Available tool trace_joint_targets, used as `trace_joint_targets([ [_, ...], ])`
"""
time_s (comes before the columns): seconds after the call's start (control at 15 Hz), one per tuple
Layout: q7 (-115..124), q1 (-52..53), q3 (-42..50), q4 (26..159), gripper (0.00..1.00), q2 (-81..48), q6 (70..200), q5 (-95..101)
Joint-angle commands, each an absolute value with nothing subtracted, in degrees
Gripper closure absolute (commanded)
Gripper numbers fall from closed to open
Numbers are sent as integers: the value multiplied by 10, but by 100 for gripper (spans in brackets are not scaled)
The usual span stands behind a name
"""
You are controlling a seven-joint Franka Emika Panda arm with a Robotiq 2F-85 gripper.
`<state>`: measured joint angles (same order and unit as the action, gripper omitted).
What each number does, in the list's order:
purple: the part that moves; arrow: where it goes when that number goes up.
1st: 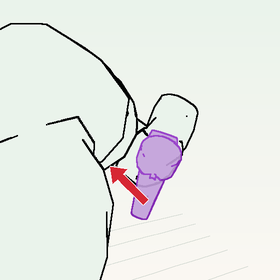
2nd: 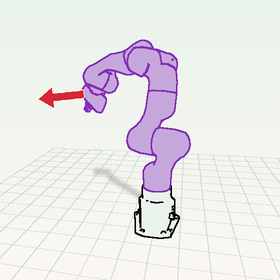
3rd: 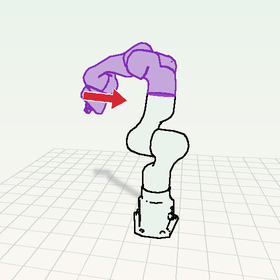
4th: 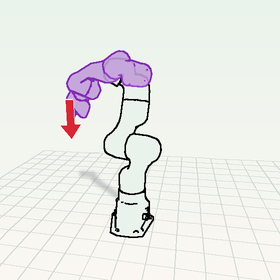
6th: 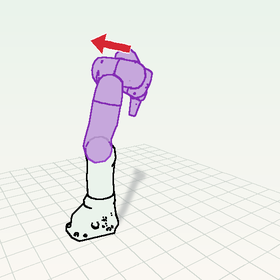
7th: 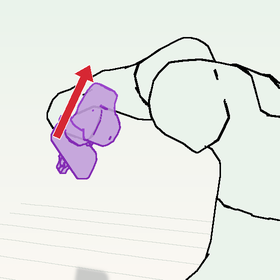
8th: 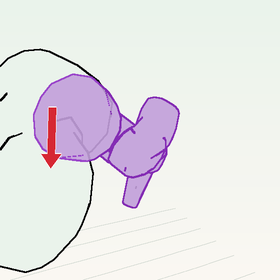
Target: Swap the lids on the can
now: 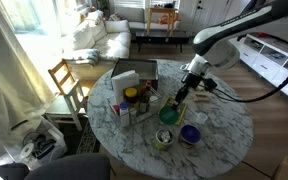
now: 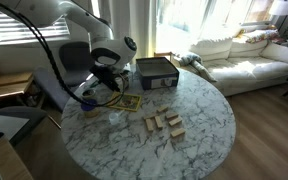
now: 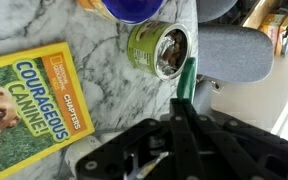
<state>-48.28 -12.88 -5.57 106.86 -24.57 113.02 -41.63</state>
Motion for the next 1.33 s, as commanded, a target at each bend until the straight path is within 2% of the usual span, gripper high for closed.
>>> trace_joint_targets([
  [0.0, -482, -122, -40, 1061, 99, -253, 1122, -431],
  [0.53, -436, -142, 15, 1034, 99, -316, 1198, -445],
  [1.27, -337, -134, 19, 1044, 99, -346, 1312, -398],
])
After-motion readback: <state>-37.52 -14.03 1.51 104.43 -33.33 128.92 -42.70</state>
